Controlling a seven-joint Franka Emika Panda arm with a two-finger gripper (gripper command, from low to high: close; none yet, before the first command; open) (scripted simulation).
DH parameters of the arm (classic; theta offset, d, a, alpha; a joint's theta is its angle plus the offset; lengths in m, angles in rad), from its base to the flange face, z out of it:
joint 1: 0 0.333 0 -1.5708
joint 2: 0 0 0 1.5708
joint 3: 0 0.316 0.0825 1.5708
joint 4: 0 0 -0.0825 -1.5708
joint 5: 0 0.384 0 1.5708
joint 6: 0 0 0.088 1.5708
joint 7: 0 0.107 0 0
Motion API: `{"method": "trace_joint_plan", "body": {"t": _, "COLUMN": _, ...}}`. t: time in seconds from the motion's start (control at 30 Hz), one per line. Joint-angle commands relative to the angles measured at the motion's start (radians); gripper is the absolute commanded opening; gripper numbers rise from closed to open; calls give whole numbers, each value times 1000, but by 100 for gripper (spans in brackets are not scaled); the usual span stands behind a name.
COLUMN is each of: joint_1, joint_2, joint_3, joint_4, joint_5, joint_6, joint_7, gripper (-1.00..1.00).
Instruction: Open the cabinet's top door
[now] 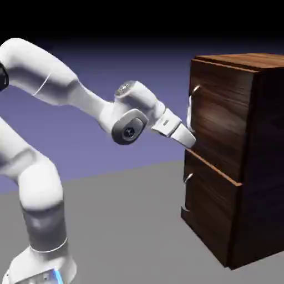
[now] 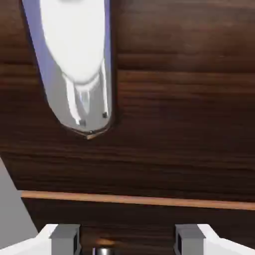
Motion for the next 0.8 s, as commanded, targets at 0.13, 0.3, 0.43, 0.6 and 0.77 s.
{"method": "trace_joint_plan", "body": {"t": 0.13, "joint_1": -93, "joint_2": -89, "joint_3": 98, "joint_4": 4, "joint_5": 218, "joint_6": -49, "joint_7": -107, "gripper": 0}}
{"method": "trace_joint_plan", "body": {"t": 0.3, "joint_1": -186, "joint_2": -178, "joint_3": 196, "joint_4": 8, "joint_5": 435, "joint_6": -98, "joint_7": -214, "gripper": 0}}
{"method": "trace_joint_plan", "body": {"t": 0.43, "joint_1": -261, "joint_2": -250, "joint_3": 275, "joint_4": 11, "joint_5": 609, "joint_6": -137, "joint_7": -300, "gripper": 0}}
{"method": "trace_joint_plan", "body": {"t": 0.6, "joint_1": -354, "joint_2": -339, "joint_3": 373, "joint_4": 15, "joint_5": 827, "joint_6": -186, "joint_7": -407, "gripper": 0}}
{"method": "trace_joint_plan", "body": {"t": 0.77, "joint_1": -447, "joint_2": -428, "joint_3": 472, "joint_4": 19, "joint_5": 1044, "joint_6": -235, "joint_7": -514, "gripper": 0}}
